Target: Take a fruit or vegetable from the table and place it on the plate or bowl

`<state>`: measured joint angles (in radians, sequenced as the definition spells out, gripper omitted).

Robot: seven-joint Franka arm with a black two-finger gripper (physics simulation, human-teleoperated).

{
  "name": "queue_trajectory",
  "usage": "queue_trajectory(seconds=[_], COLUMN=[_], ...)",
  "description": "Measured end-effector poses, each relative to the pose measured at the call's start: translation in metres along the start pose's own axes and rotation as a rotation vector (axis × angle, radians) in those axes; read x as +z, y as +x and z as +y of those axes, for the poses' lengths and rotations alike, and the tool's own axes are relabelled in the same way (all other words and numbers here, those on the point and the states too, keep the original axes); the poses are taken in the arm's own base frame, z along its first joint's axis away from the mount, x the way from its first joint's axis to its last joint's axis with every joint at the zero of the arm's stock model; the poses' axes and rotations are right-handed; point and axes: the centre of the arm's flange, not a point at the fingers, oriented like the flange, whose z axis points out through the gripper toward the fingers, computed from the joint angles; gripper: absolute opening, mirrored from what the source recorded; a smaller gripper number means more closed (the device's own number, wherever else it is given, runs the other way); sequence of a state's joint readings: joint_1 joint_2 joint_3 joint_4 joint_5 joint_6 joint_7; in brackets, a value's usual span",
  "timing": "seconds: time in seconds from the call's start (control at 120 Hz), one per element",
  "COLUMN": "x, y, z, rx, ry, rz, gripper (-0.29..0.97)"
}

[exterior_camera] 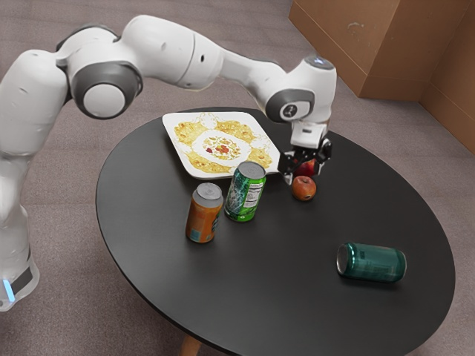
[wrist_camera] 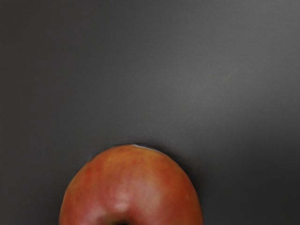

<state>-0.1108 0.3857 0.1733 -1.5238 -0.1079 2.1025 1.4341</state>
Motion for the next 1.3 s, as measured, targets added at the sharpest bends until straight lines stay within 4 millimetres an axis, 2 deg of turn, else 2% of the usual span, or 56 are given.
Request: queue_trajectory(seconds=[0.583, 1.067, 1.117, 1.3], x=[0.029, 0.043, 0.044, 0.042], y=[0.000, 0.000, -0.002, -0.003], z=[-0.003, -0.004, -0.005, -0.006], rx=[-0.005, -0.009, -0.015, -0.019], ry=[-0.002, -0.008, -0.008, -0.004], rz=[0.008, 0.014, 0.018, 0.024], gripper=[0.68, 0.67, 0.65, 0.43])
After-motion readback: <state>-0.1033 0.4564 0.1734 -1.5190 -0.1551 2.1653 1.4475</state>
